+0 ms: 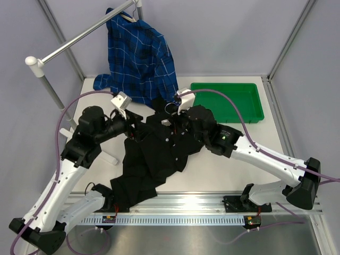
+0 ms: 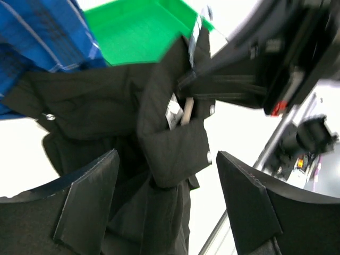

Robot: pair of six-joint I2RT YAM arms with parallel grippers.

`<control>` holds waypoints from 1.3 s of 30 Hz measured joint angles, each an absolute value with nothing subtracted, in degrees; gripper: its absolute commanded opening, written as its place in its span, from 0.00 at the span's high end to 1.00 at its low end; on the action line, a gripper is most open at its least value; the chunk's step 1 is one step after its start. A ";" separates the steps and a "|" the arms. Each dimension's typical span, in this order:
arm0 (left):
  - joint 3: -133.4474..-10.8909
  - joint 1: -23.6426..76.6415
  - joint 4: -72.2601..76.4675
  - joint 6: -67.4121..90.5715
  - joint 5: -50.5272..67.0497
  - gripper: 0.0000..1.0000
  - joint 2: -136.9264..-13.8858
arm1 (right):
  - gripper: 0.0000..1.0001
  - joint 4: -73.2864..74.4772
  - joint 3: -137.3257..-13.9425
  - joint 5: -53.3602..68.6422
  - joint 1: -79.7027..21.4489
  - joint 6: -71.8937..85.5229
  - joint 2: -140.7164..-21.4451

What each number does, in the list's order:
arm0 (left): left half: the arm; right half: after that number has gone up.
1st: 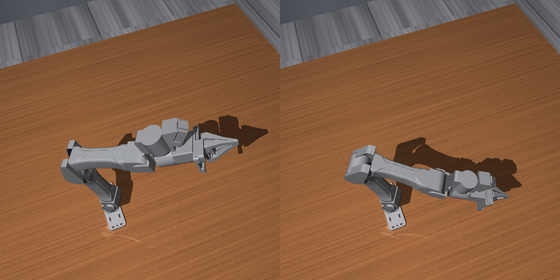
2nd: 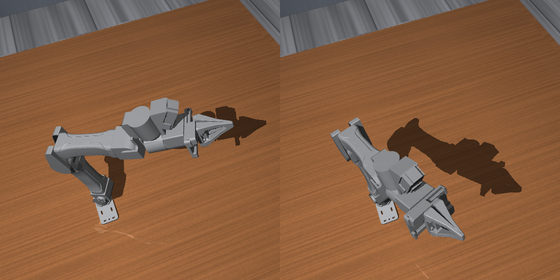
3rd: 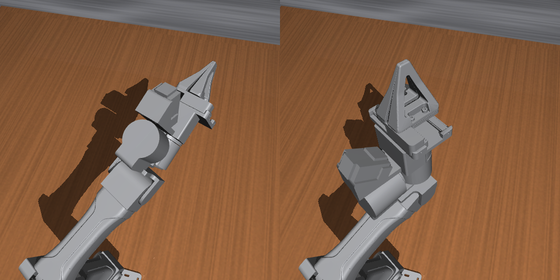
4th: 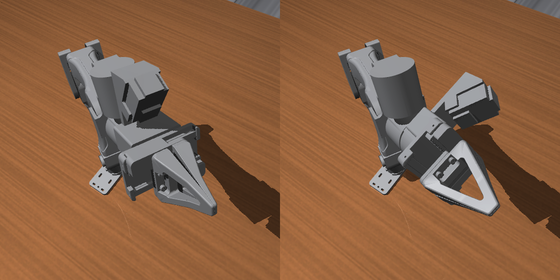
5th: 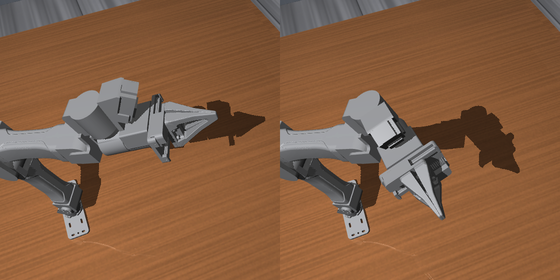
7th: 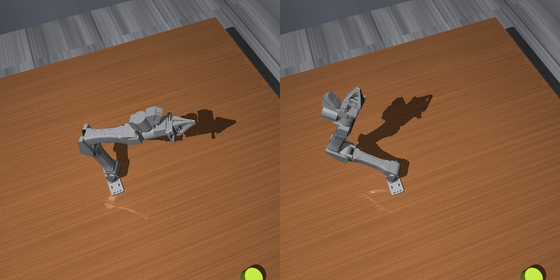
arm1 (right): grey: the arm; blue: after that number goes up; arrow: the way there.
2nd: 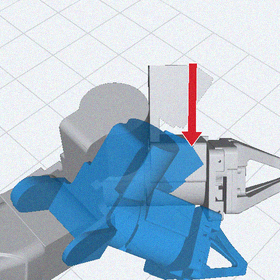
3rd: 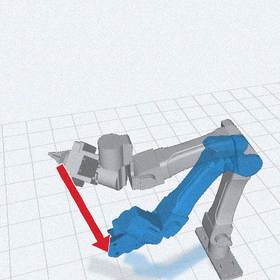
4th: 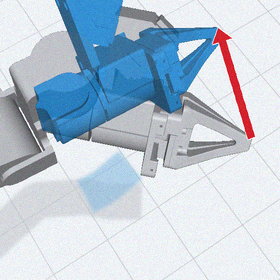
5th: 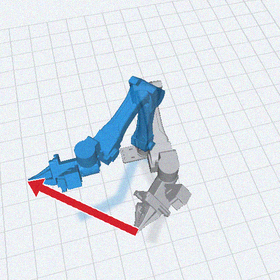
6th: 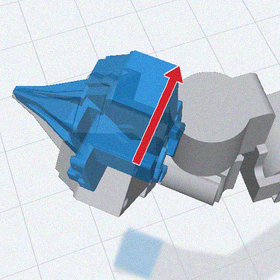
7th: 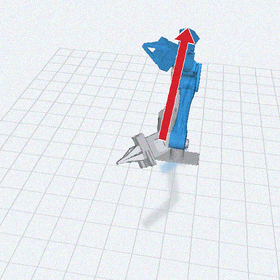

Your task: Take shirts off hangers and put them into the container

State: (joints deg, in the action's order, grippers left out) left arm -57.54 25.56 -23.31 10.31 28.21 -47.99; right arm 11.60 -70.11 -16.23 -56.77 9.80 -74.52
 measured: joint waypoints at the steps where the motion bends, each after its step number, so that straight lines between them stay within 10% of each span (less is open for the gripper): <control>1: -58.98 25.56 -24.21 11.07 27.07 0.20 -47.99 | 1.00 11.57 -70.02 -17.47 -57.34 9.58 -74.48; 28: -74.74 38.28 -39.77 35.68 -2.83 0.34 -64.64 | 1.00 -0.71 -64.79 -40.10 -64.53 3.38 -76.16; 39: -75.79 39.27 -40.69 36.49 -8.49 0.83 -67.20 | 1.00 -3.33 -63.40 -40.14 -64.55 2.57 -76.16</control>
